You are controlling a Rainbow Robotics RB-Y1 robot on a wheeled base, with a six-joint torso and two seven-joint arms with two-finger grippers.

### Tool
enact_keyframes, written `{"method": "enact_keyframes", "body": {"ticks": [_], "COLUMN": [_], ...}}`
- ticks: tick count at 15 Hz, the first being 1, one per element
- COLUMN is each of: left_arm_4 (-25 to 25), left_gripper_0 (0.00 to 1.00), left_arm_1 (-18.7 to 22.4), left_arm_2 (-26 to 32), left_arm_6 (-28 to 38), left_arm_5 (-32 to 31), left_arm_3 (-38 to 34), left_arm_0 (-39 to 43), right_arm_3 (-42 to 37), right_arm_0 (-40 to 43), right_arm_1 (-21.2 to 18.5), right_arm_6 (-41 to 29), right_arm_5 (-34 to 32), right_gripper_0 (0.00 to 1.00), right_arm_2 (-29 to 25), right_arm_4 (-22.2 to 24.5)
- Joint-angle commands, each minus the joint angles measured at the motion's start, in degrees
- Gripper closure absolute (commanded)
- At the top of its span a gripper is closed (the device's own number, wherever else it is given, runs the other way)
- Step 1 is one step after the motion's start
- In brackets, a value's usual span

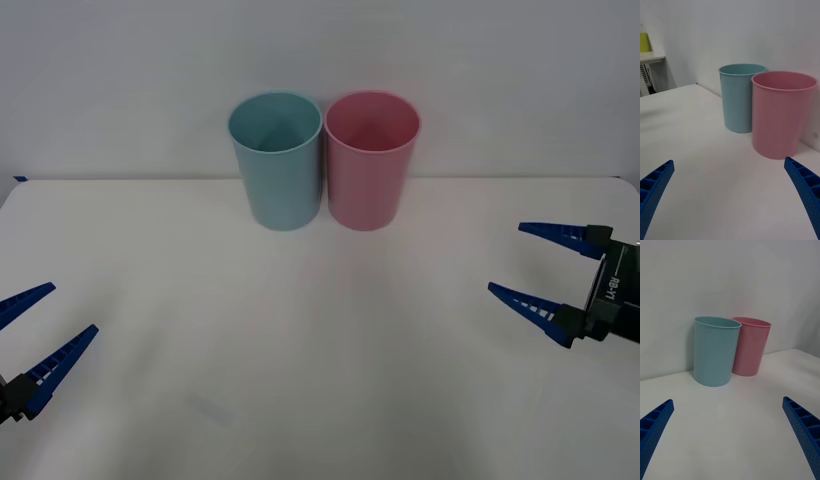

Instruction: Grasp the object on the table and drop it into the matching bin: aluminum can to the light blue bin, PET bottle to the pink bin.

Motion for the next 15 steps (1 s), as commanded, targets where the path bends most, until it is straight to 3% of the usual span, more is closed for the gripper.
{"method": "enact_keyframes", "body": {"ticks": [1,15], "left_arm_4": [0.0,0.0], "left_gripper_0": [0.00,0.00], "left_arm_1": [0.0,0.0], "left_arm_2": [0.0,0.0], "left_arm_6": [0.0,0.0], "left_arm_5": [0.0,0.0], "left_arm_3": [0.0,0.0], "left_arm_0": [0.0,0.0], "right_arm_3": [-1.7,-9.5], "right_arm_0": [4.5,20.2], "right_arm_1": [2.1,8.7], "right_arm_6": [-0.6,-3.1], "right_arm_5": [-1.4,-1.9], "right_gripper_0": [0.00,0.00], "right_arm_2": [-4.1,-13.0], "right_arm_4": [0.1,-0.3]}}
